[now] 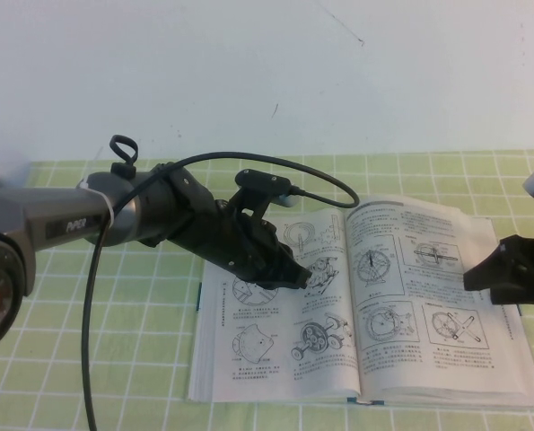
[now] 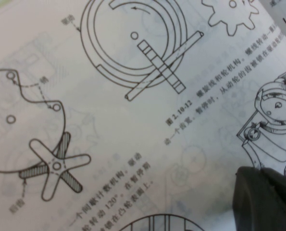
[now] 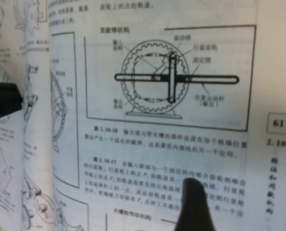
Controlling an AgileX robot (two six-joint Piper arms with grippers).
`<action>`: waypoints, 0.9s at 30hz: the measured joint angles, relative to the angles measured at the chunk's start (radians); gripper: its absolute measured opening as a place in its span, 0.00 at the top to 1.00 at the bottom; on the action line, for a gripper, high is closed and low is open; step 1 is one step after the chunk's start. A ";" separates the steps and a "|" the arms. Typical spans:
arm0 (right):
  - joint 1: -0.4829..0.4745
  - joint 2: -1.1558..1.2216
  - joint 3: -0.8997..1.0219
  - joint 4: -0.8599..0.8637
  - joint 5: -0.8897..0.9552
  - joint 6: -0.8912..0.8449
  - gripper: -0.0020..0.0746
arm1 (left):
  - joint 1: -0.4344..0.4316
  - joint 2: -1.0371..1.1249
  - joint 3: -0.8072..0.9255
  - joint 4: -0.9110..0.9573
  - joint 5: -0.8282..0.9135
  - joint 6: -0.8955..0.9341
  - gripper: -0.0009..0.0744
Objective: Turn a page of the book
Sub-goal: Open the closed book
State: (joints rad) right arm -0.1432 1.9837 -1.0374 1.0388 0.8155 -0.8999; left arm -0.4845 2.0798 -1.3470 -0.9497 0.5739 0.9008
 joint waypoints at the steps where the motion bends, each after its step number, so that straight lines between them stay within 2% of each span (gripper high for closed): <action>1: 0.000 0.001 0.000 0.008 0.002 -0.005 0.38 | 0.000 0.000 0.000 0.000 0.003 0.002 0.99; 27: 0.000 0.025 0.000 0.122 0.059 -0.068 0.39 | 0.006 0.004 -0.001 -0.003 0.012 0.004 0.99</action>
State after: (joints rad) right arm -0.1432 2.0085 -1.0374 1.1604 0.8749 -0.9677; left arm -0.4788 2.0842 -1.3480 -0.9523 0.5860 0.9052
